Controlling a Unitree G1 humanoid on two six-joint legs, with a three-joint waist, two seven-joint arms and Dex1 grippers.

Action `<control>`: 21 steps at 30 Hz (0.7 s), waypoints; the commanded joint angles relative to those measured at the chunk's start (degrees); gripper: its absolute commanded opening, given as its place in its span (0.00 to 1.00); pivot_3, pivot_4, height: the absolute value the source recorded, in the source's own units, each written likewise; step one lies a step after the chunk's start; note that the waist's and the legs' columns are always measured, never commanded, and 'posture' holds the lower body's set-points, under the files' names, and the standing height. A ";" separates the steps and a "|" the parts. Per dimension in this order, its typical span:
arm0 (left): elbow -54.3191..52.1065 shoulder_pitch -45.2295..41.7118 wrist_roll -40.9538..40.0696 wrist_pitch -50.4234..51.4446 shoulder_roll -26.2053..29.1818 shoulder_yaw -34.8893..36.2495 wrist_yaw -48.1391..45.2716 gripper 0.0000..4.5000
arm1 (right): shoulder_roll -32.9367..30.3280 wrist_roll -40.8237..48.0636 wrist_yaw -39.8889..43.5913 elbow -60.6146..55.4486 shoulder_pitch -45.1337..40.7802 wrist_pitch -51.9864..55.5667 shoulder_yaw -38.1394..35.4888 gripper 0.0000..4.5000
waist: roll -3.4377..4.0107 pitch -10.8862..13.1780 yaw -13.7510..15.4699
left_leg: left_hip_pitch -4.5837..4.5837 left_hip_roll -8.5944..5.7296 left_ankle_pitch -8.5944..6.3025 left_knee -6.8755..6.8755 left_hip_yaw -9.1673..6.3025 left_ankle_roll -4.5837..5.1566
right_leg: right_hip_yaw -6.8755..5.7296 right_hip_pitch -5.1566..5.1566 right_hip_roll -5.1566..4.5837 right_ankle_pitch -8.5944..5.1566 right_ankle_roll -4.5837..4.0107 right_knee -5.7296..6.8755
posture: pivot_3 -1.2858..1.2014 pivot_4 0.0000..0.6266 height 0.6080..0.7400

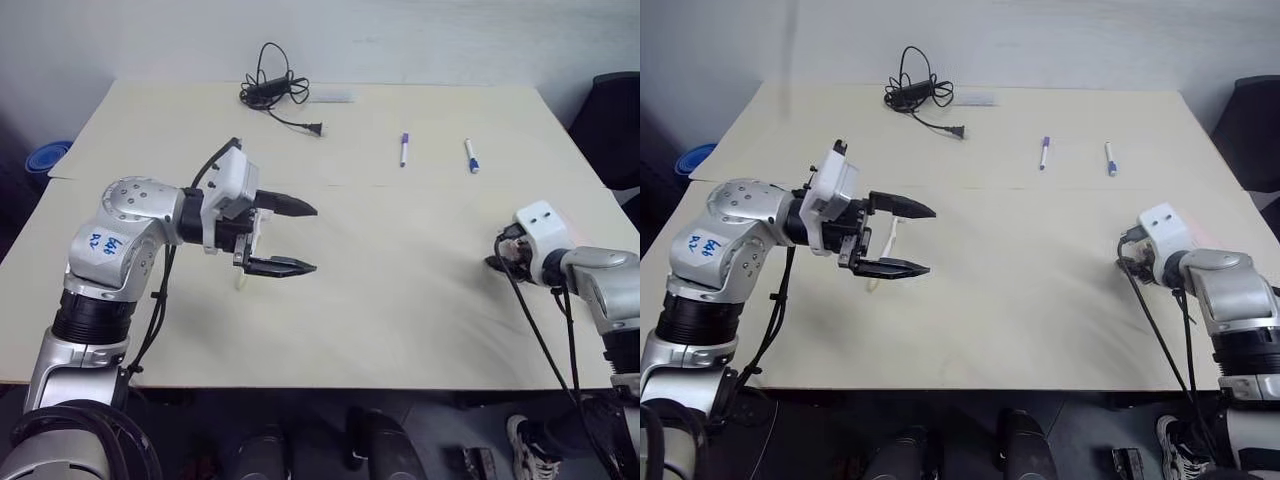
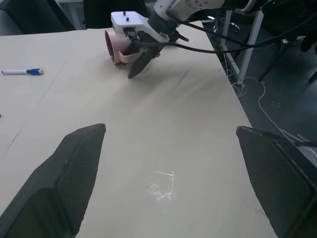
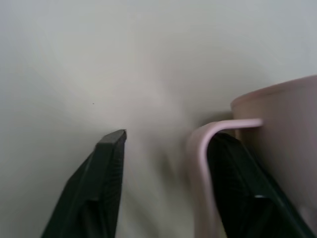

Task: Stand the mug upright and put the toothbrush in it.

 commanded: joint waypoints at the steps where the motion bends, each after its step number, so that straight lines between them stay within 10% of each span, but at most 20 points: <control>1: -2.42 0.48 -0.44 -0.10 1.10 1.79 0.37 1.00 | -0.23 -1.09 1.24 0.25 -0.57 -0.86 -0.52 0.28 | 0.00 0.00 0.01 | 0.00 0.00 0.00 0.00 0.00 0.00 | 0.00 0.00 0.00 0.00 0.01 0.00 | 0.52 0.24 1.00; 5: -3.05 0.88 -0.92 0.48 1.47 2.01 0.57 1.00 | 0.02 -1.44 2.25 -0.99 -0.17 -0.56 -0.97 0.01 | 0.00 0.00 -0.05 | 0.00 0.00 0.00 0.02 0.00 0.00 | 0.02 0.01 -0.01 0.01 0.01 0.01 | 0.52 0.24 1.00; 13: -4.93 4.12 -2.20 3.82 4.47 6.55 3.22 1.00 | 19.02 13.20 3.17 -22.57 -4.32 5.05 -3.91 0.00 | -0.01 0.00 -2.05 | 0.09 0.34 0.00 -0.01 0.02 -0.26 | 0.15 0.00 0.28 0.05 -0.11 0.03 | 0.52 0.24 1.00; 21: -8.96 9.74 -3.82 7.80 10.43 13.13 5.82 1.00 | 41.96 7.92 -1.23 -12.38 -5.13 -20.47 4.00 0.00 | 0.09 0.07 -1.08 | -0.02 0.62 -0.10 -0.02 -0.17 -0.63 | 0.20 -0.25 0.76 -0.16 -0.53 0.14 | 0.52 0.24 1.00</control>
